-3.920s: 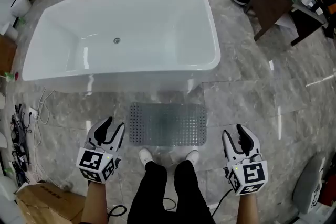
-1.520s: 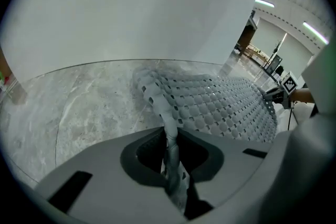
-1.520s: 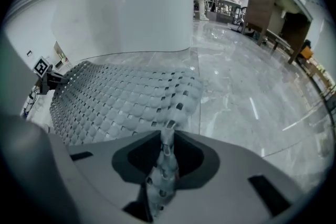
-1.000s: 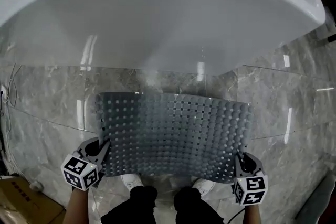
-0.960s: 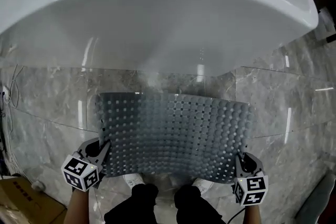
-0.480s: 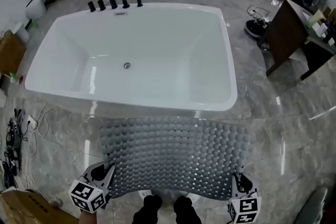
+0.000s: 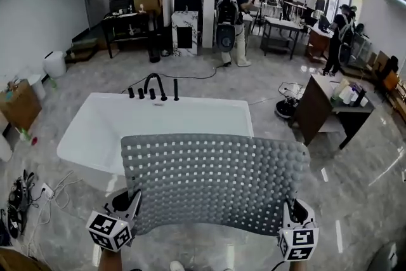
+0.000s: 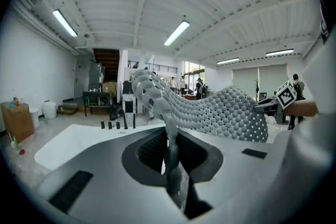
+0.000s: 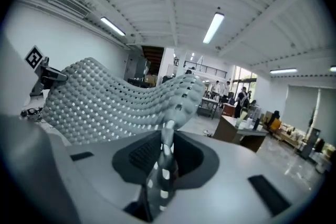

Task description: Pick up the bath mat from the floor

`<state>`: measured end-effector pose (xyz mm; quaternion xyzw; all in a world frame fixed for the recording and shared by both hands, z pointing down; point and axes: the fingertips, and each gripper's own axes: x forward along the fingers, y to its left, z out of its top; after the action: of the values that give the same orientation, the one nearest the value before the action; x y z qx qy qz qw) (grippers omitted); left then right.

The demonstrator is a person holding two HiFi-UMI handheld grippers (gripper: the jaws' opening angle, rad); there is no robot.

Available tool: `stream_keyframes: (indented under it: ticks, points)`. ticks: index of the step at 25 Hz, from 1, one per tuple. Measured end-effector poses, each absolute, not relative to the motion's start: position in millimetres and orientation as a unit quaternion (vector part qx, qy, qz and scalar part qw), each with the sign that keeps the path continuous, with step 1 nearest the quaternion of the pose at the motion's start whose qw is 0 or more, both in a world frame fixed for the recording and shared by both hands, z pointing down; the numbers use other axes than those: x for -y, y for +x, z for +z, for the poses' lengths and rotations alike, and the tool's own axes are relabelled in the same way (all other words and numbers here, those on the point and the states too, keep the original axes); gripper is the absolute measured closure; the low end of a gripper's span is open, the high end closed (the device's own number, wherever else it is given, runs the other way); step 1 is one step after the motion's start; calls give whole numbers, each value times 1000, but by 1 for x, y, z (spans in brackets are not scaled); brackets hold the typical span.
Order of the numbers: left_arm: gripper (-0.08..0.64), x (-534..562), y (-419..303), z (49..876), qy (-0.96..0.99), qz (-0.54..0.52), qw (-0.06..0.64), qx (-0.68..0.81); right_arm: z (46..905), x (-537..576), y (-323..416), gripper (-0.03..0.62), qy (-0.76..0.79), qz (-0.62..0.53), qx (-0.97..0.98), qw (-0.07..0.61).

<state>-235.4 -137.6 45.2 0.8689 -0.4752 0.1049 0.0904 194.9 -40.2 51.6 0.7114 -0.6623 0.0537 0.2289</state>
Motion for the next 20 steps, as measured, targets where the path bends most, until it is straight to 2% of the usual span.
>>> stream_keyframes:
  ticks: [5,11,20]
  points:
    - [517,125,-223,-28,866,74,22,494,-5,39,199,508,716,16,673,183]
    - [517,77,-202,-68,848,45,1,529,-39,18,225,508,706,-13,692,152]
    - [518,34,-192,-89,840,34,-15,541,-54,-12,235,508,699,-28,698,151]
